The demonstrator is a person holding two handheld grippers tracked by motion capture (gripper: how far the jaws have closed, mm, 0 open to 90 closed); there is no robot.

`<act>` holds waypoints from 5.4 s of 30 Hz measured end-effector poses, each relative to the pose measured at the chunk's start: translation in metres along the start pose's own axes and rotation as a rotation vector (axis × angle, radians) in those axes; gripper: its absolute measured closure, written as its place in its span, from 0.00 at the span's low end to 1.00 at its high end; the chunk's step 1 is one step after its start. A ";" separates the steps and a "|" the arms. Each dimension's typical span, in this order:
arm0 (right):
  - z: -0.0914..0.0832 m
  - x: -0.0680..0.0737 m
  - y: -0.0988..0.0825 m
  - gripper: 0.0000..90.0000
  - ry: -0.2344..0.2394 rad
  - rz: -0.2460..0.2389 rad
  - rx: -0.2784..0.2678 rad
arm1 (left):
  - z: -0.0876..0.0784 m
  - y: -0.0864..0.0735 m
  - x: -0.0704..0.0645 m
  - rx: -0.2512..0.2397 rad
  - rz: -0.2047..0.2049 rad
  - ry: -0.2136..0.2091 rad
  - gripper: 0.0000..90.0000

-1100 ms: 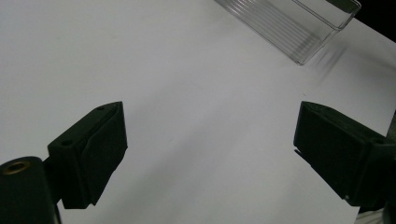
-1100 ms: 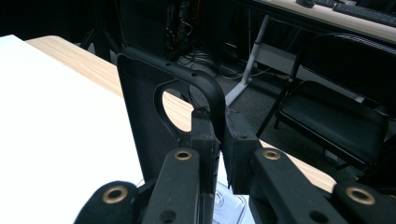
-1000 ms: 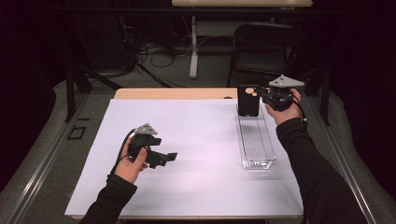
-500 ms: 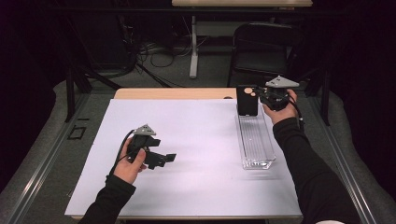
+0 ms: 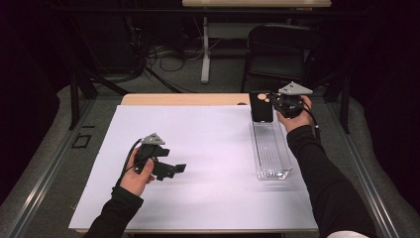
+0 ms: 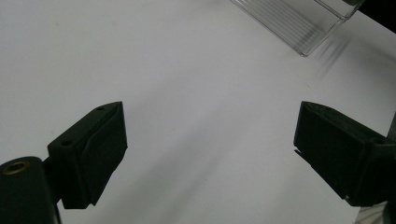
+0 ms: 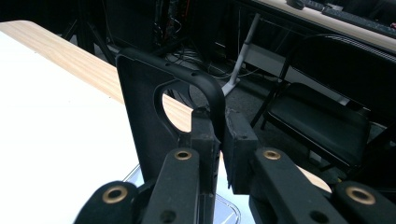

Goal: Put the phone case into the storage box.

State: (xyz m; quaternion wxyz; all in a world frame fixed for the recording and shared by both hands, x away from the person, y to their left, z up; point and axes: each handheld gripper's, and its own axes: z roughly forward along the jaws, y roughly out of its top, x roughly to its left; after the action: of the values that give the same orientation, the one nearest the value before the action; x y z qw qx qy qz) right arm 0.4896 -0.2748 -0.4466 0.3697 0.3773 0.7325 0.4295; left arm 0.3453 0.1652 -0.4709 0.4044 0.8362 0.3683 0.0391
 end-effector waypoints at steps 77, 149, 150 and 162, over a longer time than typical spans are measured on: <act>0.012 -0.021 -0.020 0.89 -0.028 -0.129 0.058 | 0.012 -0.005 -0.001 0.040 0.003 -0.014 0.11; 0.006 -0.016 -0.033 0.48 -0.029 0.097 0.111 | 0.018 -0.006 -0.002 0.038 0.005 -0.023 0.11; 0.005 -0.016 -0.033 0.48 -0.023 0.102 0.111 | 0.018 -0.006 -0.002 0.039 0.007 -0.023 0.11; -0.022 -0.004 -0.033 0.38 0.017 0.157 0.113 | 0.020 -0.004 0.000 0.038 0.009 -0.025 0.11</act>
State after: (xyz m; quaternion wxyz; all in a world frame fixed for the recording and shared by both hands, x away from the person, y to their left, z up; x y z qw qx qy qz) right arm 0.4651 -0.2975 -0.4674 0.3066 0.4501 0.7268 0.4185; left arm 0.3503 0.1537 -0.4876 0.3927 0.8459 0.3601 0.0235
